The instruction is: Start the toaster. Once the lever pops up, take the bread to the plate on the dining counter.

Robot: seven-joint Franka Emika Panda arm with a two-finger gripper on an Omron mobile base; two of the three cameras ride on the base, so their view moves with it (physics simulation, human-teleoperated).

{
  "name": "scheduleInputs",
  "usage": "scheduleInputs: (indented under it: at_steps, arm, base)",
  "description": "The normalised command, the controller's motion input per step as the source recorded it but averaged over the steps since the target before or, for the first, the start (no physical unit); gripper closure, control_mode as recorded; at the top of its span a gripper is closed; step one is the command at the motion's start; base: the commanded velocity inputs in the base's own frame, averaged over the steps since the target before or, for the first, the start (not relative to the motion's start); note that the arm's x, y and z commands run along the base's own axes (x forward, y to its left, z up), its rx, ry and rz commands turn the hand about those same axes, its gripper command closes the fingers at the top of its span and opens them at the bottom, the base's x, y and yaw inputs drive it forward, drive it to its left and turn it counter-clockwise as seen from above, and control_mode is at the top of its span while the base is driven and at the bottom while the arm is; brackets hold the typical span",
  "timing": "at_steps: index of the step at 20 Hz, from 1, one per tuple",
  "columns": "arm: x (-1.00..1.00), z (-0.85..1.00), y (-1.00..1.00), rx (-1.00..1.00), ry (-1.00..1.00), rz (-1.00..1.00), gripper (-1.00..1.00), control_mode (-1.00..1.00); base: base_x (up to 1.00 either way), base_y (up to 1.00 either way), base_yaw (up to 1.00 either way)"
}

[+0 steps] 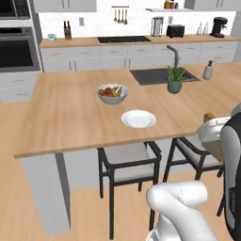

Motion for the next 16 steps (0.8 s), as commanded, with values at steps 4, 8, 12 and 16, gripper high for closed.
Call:
scheduleInputs:
  at_steps: [4,8,12,16]
  arm:
    - [0.00,0.00,0.00,0.00,0.00,0.00,1.00,1.00]
    - [0.00,0.00,0.00,0.00,0.00,0.00,1.00,1.00]
    - [0.00,0.00,0.00,0.00,0.00,0.00,1.00,1.00]
    - [0.00,0.00,0.00,0.00,0.00,0.00,1.00,1.00]
  base:
    - [0.73,-0.09,-0.03]
    - [0.58,-0.40,0.00]
    - [0.46,-0.15,0.00]
    - [0.17,0.00,0.00]
